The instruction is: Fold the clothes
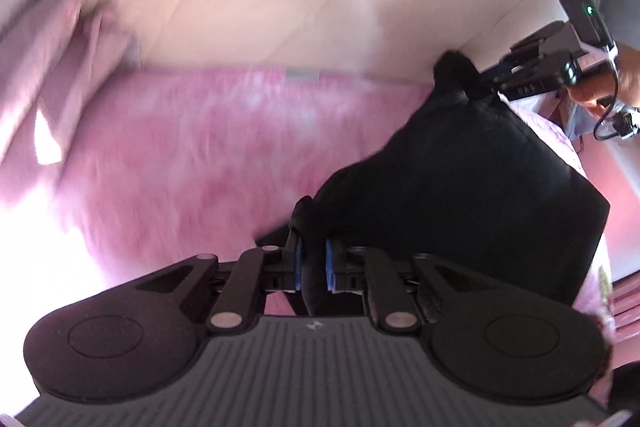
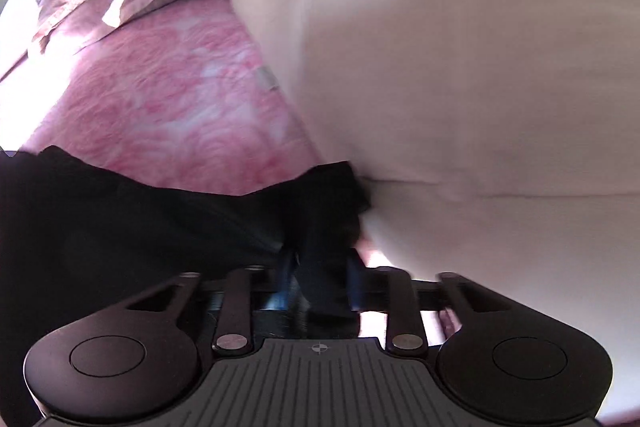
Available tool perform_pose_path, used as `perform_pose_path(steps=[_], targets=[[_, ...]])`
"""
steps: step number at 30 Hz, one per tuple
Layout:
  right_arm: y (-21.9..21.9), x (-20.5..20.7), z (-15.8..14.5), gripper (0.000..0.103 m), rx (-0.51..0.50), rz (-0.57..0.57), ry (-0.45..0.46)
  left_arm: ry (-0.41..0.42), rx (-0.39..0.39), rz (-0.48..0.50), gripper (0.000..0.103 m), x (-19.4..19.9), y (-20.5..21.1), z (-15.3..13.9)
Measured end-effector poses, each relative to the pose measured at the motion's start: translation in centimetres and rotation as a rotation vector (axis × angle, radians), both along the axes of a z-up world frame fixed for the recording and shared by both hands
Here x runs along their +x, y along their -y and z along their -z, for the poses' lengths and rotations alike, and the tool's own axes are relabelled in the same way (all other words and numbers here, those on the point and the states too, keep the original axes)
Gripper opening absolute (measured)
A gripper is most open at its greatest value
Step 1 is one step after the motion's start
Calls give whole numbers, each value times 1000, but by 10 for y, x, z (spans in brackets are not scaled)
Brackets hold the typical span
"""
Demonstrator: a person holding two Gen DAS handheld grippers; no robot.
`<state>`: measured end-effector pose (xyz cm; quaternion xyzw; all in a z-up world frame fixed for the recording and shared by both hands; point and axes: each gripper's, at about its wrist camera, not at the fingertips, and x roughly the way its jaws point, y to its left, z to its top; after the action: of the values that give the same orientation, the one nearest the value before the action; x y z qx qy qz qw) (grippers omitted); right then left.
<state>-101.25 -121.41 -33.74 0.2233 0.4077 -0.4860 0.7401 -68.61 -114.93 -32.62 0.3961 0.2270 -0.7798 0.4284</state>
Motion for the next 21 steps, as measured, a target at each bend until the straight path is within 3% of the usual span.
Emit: perform_pose_path(steps=[2,4,6,8,9,10,12,16,18,21], targets=[[-7,-5,2,22,-33,9,-12,13,-44,31,9,-4,8,-3],[-8,-5,4,22,-40,19,-18,18,-13,16,10,1,25,19],[-9,-6,6,23,-44,30,-23,-43,66,-59,14,13,36,36],[-9,-6,8,30,-48,40,-28,-103,144,-134,23,26,47,52],[-10,-6,10,33,-51,46,-30,-133,184,-171,33,32,52,61],[-10,-6,11,34,-53,51,-33,-138,194,-191,38,36,51,59],[-11,-6,13,35,-57,61,-38,-147,215,-229,38,44,50,57],[-30,5,-7,36,-145,19,-60,-33,98,-202,31,36,28,33],[-21,13,-1,36,-176,-11,-95,37,2,-158,27,26,14,21],[-2,23,13,36,-187,-32,-135,64,-63,-95,27,12,8,13]])
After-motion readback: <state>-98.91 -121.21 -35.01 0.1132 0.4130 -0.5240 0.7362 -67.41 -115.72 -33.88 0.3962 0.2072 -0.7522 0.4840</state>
